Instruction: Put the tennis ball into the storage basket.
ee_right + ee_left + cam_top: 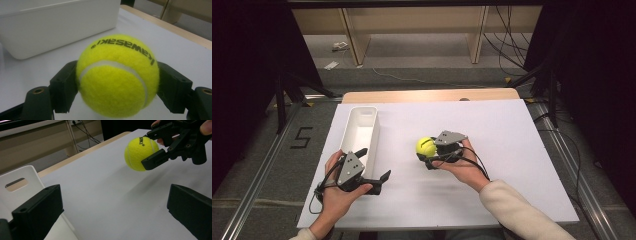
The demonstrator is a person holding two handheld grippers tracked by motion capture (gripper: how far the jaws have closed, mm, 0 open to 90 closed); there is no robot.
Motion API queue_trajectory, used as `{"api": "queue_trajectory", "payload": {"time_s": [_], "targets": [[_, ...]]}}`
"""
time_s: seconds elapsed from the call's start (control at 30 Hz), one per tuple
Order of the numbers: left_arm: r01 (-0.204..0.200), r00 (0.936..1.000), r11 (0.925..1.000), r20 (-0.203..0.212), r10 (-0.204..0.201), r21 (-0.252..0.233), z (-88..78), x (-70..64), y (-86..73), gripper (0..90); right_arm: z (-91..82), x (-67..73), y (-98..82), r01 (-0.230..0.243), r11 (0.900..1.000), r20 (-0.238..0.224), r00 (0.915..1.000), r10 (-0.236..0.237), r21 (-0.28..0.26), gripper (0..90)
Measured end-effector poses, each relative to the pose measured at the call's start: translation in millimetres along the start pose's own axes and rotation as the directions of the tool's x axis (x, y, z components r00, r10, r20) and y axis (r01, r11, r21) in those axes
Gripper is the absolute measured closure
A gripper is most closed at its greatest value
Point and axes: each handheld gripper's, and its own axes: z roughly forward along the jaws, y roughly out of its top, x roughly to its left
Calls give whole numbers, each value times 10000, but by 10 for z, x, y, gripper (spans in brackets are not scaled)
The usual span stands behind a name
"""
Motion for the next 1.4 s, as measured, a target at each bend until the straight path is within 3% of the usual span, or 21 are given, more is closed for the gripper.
{"api": "queue_trajectory", "payload": {"time_s": [1.4], "targets": [[9, 10000, 10000, 45, -9, -16, 1, -4, 2, 0, 103, 91, 226, 45, 9988, -198, 9998, -54, -482, 261]]}}
